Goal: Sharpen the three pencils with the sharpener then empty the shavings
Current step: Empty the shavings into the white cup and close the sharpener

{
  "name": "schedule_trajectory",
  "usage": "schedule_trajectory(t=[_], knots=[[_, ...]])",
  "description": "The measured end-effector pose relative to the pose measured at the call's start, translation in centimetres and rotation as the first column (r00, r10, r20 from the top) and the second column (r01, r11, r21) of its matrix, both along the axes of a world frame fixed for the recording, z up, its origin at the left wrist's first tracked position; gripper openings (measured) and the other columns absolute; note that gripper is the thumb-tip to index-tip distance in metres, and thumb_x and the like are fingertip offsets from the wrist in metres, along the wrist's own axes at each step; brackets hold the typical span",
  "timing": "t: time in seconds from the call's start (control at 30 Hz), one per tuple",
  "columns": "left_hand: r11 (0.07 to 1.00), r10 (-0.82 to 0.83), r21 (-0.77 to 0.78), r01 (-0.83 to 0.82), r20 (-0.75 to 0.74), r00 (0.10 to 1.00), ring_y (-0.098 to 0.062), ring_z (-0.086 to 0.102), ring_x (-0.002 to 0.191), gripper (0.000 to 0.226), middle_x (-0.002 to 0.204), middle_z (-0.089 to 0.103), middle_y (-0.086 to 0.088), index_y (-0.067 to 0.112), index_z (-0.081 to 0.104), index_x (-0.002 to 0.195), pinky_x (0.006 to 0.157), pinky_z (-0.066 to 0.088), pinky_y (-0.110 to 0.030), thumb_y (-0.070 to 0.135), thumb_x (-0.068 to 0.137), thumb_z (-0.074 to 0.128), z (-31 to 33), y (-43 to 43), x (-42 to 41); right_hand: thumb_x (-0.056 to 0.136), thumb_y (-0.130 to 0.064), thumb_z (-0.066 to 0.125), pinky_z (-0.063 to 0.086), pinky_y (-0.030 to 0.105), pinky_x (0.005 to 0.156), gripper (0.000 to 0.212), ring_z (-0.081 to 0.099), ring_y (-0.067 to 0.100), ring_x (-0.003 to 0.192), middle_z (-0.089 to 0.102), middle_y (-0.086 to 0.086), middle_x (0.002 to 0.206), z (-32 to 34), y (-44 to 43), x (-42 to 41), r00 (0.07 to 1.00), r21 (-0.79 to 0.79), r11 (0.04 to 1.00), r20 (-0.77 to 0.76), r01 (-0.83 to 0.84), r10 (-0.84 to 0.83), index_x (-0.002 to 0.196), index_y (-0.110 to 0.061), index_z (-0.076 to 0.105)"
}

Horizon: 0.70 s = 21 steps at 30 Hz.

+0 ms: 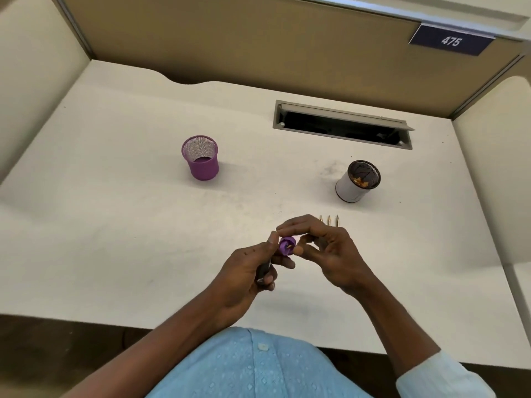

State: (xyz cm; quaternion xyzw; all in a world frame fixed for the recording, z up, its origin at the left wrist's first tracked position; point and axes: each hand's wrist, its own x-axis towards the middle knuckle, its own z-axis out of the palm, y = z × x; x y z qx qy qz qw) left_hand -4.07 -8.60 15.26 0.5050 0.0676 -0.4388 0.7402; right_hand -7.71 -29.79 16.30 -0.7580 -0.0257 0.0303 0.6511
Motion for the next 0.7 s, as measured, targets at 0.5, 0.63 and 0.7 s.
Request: schedule_trajectory(t=[0.5,0.63,0.7], knots=[[0.961,0.256,-0.068,-0.27,-0.16,0.953,-0.009,0.055,0.064,0.032,0.101,0.077,-0.002,0.017,0.09,0.104,0.067,0.05,-0.027,0.031,0.075,0.086,0.4,0.1,-0.6,0.09,-0.017,0.085,0.058,0.029,0.079,0.035,0.068,0.022,0.115,0.069,0.004,0.126,0.4,2.8,-3.1,0.926,-0.278,0.917,0.326,0.287,-0.191,0.123,-0.016,0.077],[0.944,0.303,-0.076,-0.321,-0.182,0.935,-0.01,0.055,0.063,0.029,0.095,0.077,-0.001,0.016,0.09,0.103,0.068,0.049,-0.028,0.028,0.077,0.084,0.7,-0.2,-0.5,0.095,-0.03,0.08,0.058,0.027,0.085,0.031,0.063,0.019,0.124,0.064,0.002,0.129,0.1,4.1,-4.1,0.903,-0.398,0.843,0.375,0.361,-0.209,0.122,-0.017,0.077],[0.945,0.299,-0.078,-0.317,-0.183,0.936,-0.009,0.056,0.062,0.026,0.094,0.08,0.0,0.017,0.09,0.102,0.072,0.048,-0.029,0.026,0.078,0.082,0.9,-0.4,-0.5,0.096,-0.03,0.081,0.059,0.034,0.085,0.03,0.063,0.018,0.123,0.063,0.002,0.129,-0.1,4.5,-4.2,0.9,-0.446,0.809,0.377,0.383,-0.219,0.123,-0.017,0.077]])
